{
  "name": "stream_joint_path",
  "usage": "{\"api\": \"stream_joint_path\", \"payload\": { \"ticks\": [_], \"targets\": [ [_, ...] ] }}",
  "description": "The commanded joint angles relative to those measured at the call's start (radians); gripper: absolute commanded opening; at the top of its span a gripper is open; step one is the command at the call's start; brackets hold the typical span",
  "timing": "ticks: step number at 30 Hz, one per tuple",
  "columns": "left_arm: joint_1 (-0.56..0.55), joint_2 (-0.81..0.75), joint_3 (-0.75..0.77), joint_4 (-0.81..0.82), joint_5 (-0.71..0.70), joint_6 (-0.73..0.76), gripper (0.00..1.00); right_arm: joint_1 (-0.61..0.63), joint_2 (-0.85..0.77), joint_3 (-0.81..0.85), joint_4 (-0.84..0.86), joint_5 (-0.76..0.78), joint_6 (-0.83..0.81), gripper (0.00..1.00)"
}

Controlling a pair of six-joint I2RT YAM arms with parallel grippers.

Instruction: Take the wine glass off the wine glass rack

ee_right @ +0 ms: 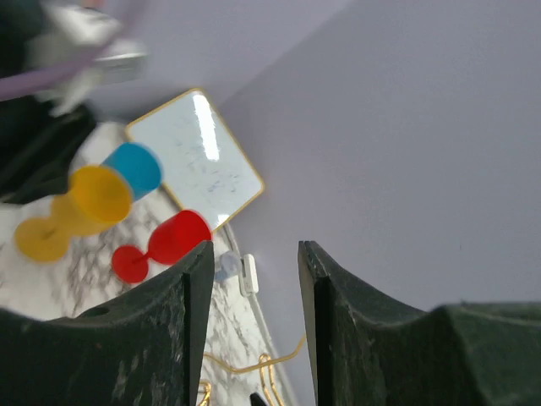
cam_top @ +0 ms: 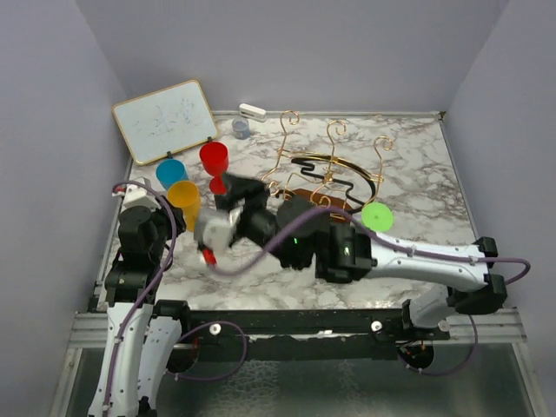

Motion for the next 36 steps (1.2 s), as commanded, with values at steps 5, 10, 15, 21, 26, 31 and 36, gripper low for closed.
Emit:
{"api": "stream_joint_path", "payload": {
  "ticks": [5,10,15,21,26,31,36],
  "targets": [
    [-0.012,-0.039,0.018,0.041,0.025,-0.014,0.4,-0.627,0.095,0.62,-0.475,-0.087,0.831,0.36],
    [-0.025,-0.047,0.013,0.039,0.02,-0.018,0.4,-1.105,-0.128,0.457,-0.643,-0.427,1.257,0.33],
    [-0.051,-0.055,0.006,0.044,0.03,-0.019,0.39,-1.217,-0.28,0.195,-0.728,-0.615,1.312,0.33],
    [-0.077,-0.061,0.004,0.041,0.028,-0.018,0.39,-1.224,-0.378,0.043,-0.7,-0.71,1.39,0.39],
    [-0.087,-0.063,-0.003,0.045,0.032,-0.02,0.39,-1.226,-0.447,-0.048,-0.494,-0.99,1.591,0.55],
    [-0.092,-0.065,-0.011,0.055,0.047,-0.022,0.39,-1.225,-0.475,-0.137,-0.22,-1.268,1.756,0.6],
    [-0.092,-0.056,-0.011,0.057,0.054,-0.021,0.39,-1.225,-0.303,0.134,-0.508,-1.017,1.559,0.54]
  ]
}}
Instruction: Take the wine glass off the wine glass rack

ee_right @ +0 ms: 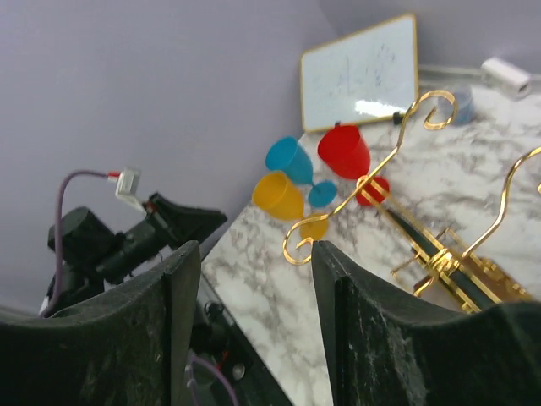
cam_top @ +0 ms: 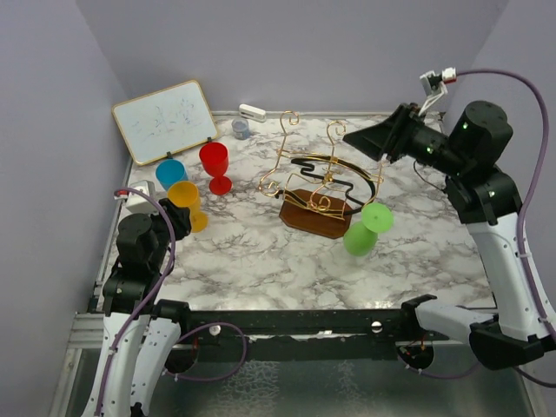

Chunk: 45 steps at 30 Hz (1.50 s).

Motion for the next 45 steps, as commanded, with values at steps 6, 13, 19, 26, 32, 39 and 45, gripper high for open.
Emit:
{"api": "stream_joint_path", "payload": {
  "ticks": [6,13,19,26,32,39,45],
  "targets": [
    [-0.009,-0.001,-0.009,0.032,0.025,-0.003,0.39,-0.166,0.251,0.437,-0.28,0.269,-0.144,0.54],
    [-0.016,0.002,-0.008,0.03,0.023,-0.001,0.39,-0.645,0.118,0.046,-0.099,-0.185,0.093,0.51],
    [-0.023,0.001,-0.009,0.029,0.019,-0.002,0.39,-0.767,-0.246,-0.409,0.003,-0.211,0.29,0.52],
    [-0.028,0.003,-0.01,0.036,0.037,0.0,0.39,-0.735,-0.456,-0.626,-0.116,-0.272,0.179,0.57],
    [-0.034,0.004,-0.012,0.038,0.041,0.0,0.39,-0.697,-0.513,-0.646,-0.276,-0.172,0.041,0.61],
    [-0.037,0.004,-0.011,0.037,0.038,-0.002,0.39,-0.679,-0.539,-0.742,-0.247,-0.228,0.048,0.6],
    [-0.039,0.01,-0.011,0.037,0.037,-0.002,0.39,-0.666,-0.555,-0.785,-0.212,-0.287,0.069,0.55]
  ]
}}
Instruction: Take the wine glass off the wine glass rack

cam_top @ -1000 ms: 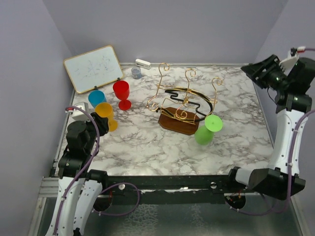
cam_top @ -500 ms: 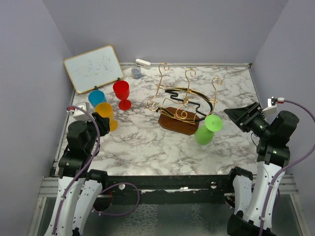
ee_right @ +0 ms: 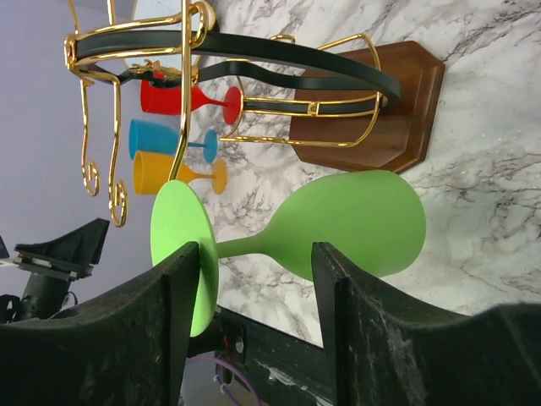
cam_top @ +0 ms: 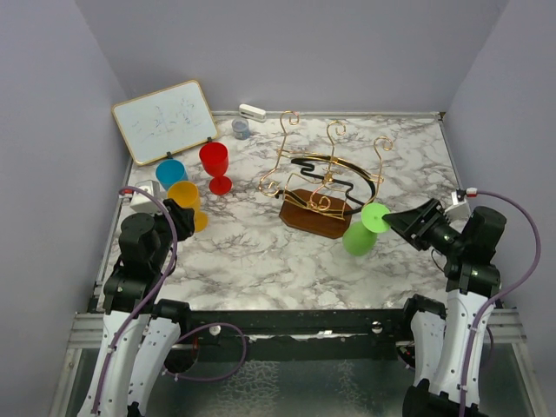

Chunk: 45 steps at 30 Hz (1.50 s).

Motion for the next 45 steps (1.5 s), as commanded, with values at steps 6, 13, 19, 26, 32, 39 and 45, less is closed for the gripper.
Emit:
{"api": "stream_joint_path", "payload": {
  "ticks": [6,13,19,26,32,39,45],
  "targets": [
    [-0.006,0.009,-0.008,0.036,0.018,-0.004,0.39,0.017,-0.032,-0.011,0.045,-0.092,0.023,0.47],
    [-0.006,0.014,-0.008,0.038,0.021,-0.003,0.39,0.019,-0.033,-0.007,0.047,-0.101,0.038,0.35],
    [-0.006,0.019,-0.008,0.038,0.021,-0.003,0.39,0.02,-0.045,-0.006,0.05,-0.111,0.072,0.2],
    [-0.006,0.018,-0.008,0.038,0.021,-0.004,0.39,0.02,-0.054,0.024,0.059,-0.121,0.12,0.12],
    [-0.006,0.016,-0.008,0.038,0.019,-0.003,0.39,0.02,-0.062,0.067,0.063,-0.11,0.165,0.06],
    [-0.006,0.014,-0.008,0.036,0.019,-0.003,0.39,0.02,-0.066,0.07,0.134,-0.129,0.272,0.01],
    [-0.006,0.012,-0.009,0.036,0.018,-0.004,0.39,0.02,-0.066,0.035,0.22,-0.159,0.348,0.01]
  ]
}}
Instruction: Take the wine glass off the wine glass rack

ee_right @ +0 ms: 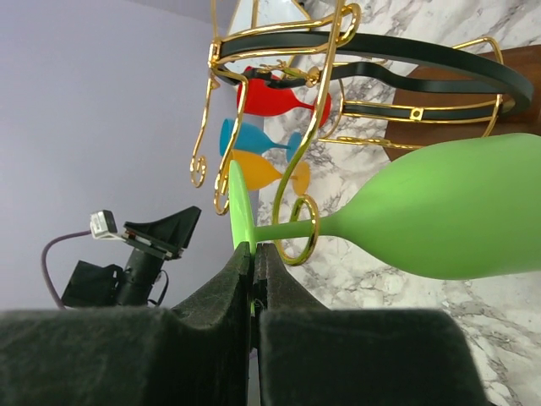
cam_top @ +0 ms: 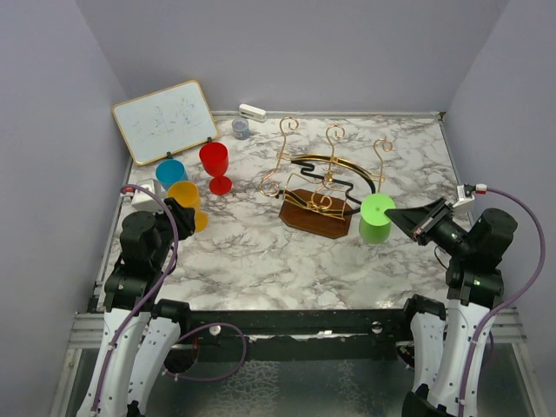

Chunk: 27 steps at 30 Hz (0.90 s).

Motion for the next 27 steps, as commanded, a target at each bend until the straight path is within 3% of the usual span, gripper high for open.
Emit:
{"api": "stream_joint_path", "payload": {
  "ticks": [1,8,27],
  "targets": [
    [-0.006,-0.005,-0.008,0.03,0.015,-0.003,0.39,0.006,-0.009,-0.019,0.115,-0.056,0.086,0.01],
    [-0.006,-0.004,-0.008,0.032,0.016,-0.004,0.39,0.006,0.01,-0.043,0.166,-0.09,0.104,0.01],
    [-0.006,0.014,-0.009,0.032,0.024,-0.003,0.39,0.05,-0.011,-0.064,0.092,-0.147,0.0,0.01]
  ]
}}
